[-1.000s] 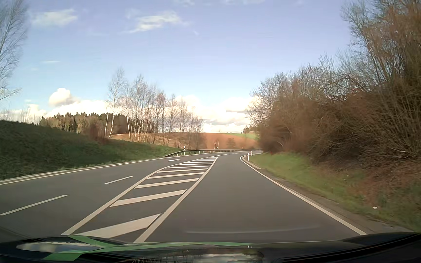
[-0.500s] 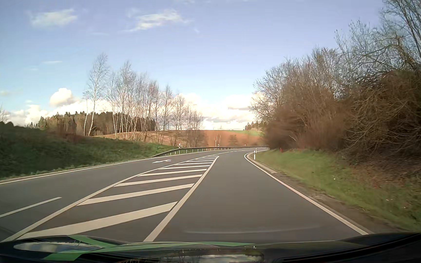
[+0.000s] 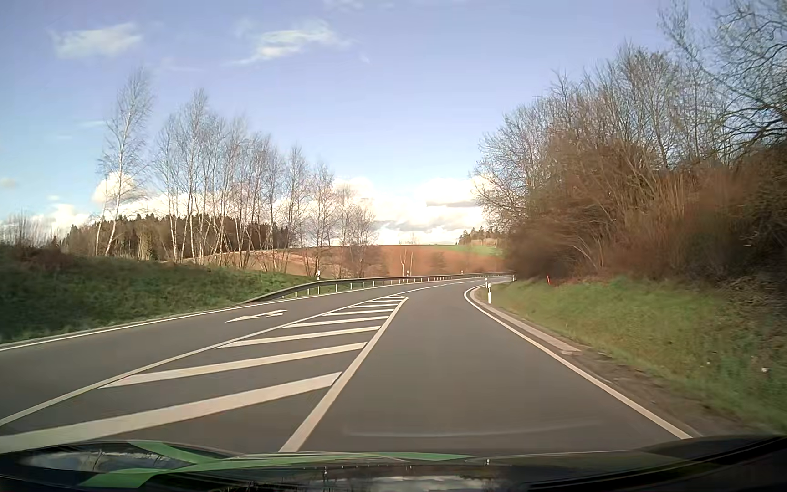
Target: Follow the waypoints while adhering to traffic rules and regulations
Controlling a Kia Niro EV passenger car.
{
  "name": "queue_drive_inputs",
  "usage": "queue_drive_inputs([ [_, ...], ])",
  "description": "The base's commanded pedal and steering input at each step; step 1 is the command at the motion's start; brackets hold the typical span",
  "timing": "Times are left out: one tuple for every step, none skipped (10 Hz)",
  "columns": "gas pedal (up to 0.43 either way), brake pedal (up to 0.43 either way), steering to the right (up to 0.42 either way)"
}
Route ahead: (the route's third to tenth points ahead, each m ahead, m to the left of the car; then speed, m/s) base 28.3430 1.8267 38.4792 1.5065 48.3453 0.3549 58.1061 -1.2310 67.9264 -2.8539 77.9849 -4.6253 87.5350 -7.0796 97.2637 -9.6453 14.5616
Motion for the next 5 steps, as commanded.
queue_drive_inputs([
  [0.228,0.000,-0.002],
  [0.228,0.000,0.000],
  [0.228,0.000,0.002],
  [0.228,0.000,0.004],
  [0.228,0.000,0.005],
])
